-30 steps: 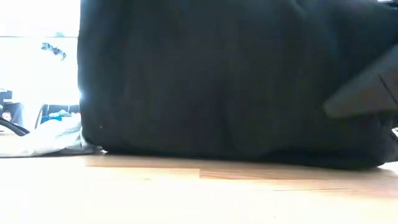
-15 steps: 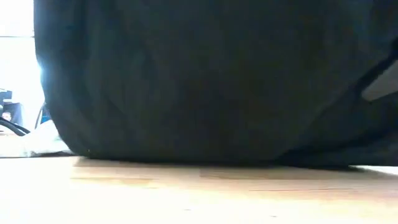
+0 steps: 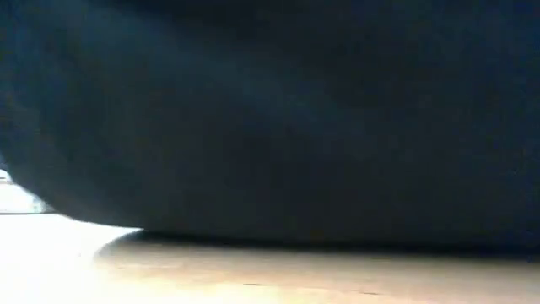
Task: Fold Laundry from Bin
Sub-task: Fold the black shirt
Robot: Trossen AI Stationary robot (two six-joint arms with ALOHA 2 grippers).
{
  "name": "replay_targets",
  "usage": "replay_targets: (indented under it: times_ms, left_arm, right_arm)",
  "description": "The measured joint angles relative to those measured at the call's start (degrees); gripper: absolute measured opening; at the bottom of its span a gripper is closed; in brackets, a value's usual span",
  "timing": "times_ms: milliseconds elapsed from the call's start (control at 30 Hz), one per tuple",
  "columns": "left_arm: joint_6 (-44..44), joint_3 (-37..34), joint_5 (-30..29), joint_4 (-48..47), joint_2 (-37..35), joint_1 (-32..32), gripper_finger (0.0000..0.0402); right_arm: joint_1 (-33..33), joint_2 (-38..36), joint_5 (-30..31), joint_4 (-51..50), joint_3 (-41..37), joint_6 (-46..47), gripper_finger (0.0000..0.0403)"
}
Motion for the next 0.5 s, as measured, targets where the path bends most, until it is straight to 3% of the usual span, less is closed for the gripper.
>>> replay_targets:
  times_ms: [300,500]
  left_arm:
    - [3.41,0.08,0.29,1.19,-5.74,4.76,0.0043]
    - [14.24,0.07,4.9,5.69,-5.85,10.19,0.0043]
  right_arm:
    - [0.46,-5.86,-4.6,-0.6,0.02,1.52,0.0025]
    - [1.65,-7.6,-5.47,-0.78,0.02,5.65,0.0035]
